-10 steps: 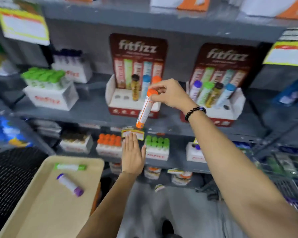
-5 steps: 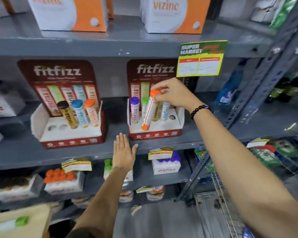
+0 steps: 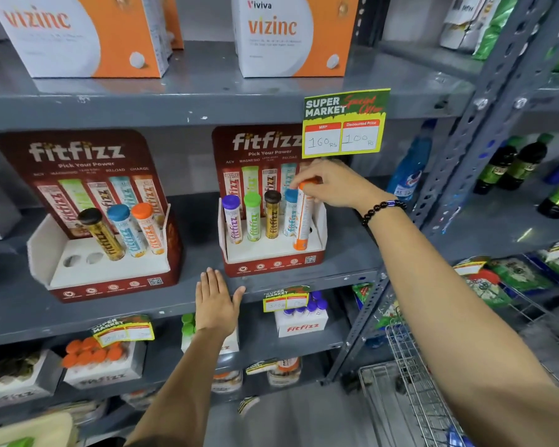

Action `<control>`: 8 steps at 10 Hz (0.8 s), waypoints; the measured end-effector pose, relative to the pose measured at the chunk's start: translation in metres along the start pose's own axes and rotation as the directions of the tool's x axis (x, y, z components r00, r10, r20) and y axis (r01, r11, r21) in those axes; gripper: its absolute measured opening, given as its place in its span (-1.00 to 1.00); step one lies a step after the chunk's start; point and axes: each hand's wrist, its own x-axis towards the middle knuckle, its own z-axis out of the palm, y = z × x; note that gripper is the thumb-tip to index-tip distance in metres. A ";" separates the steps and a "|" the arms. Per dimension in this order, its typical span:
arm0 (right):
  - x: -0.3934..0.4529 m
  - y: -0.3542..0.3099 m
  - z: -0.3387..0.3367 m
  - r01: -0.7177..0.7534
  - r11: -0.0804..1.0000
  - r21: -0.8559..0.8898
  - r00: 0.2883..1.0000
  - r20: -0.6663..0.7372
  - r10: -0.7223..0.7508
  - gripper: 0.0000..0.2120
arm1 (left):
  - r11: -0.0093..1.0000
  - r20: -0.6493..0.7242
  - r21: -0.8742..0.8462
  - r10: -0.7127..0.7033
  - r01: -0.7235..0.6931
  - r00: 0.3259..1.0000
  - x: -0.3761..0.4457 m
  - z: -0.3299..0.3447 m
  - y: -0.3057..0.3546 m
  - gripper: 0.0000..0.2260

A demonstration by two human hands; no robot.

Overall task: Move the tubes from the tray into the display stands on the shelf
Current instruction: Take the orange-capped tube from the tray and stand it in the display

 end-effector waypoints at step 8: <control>-0.001 0.008 -0.006 -0.206 0.974 -0.094 0.972 -0.134 0.192 -0.67 | 1.000 0.016 -0.015 0.024 -0.024 1.000 -0.001 -0.002 -0.002 -0.35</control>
